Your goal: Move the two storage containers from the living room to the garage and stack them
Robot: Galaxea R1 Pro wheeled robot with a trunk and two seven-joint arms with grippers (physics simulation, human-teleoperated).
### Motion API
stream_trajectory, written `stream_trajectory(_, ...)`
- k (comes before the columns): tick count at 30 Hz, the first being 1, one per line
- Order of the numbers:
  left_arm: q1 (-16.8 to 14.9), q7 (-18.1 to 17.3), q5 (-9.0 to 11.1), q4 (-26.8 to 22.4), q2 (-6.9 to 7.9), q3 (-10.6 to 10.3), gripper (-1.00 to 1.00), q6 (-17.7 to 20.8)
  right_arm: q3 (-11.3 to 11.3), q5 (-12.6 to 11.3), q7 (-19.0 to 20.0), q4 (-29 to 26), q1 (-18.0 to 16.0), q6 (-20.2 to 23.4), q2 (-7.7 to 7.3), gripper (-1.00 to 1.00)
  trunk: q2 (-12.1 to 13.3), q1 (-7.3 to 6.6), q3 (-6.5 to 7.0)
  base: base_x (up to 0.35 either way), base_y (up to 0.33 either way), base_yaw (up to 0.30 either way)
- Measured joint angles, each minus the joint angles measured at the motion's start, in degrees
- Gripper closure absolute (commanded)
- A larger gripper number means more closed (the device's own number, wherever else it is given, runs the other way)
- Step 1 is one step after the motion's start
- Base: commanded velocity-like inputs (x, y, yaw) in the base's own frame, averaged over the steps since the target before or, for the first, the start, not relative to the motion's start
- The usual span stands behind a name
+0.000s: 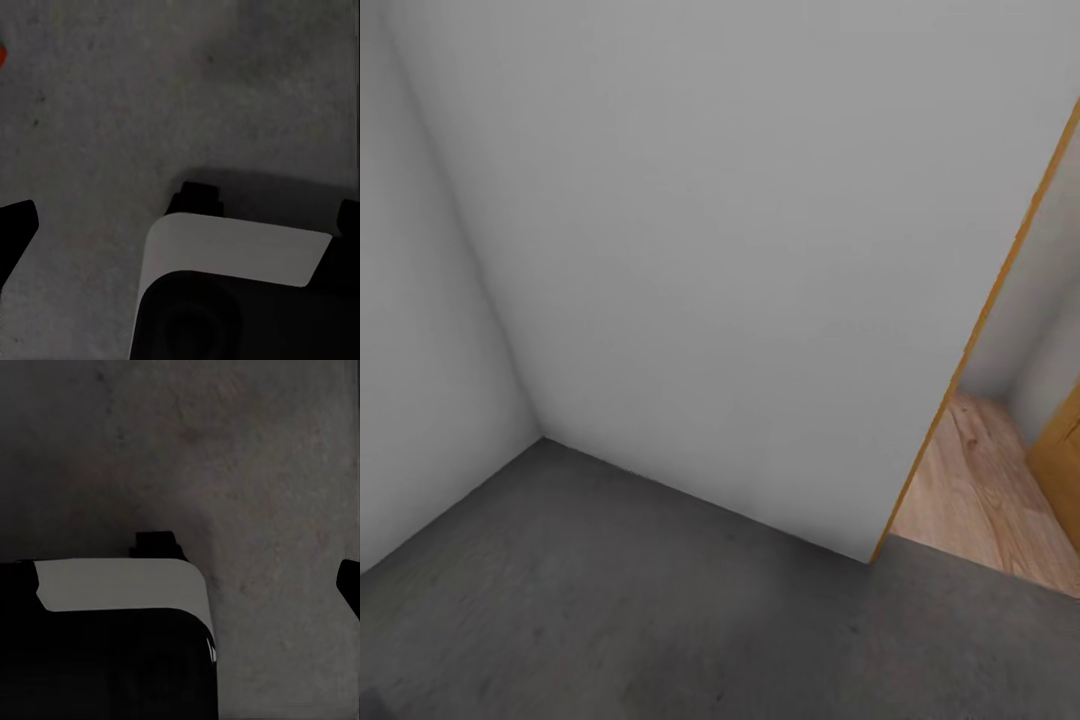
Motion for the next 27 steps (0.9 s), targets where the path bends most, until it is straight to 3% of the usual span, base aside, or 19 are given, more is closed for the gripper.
stream_trajectory(27,0.01,0.00,0.00,-0.01,0.00,0.01,-1.00,0.00,0.00,-0.05,-0.07,0.02,0.00,0.19,0.01,-1.00,0.00,0.00,1.58,0.000,0.000,-0.067)
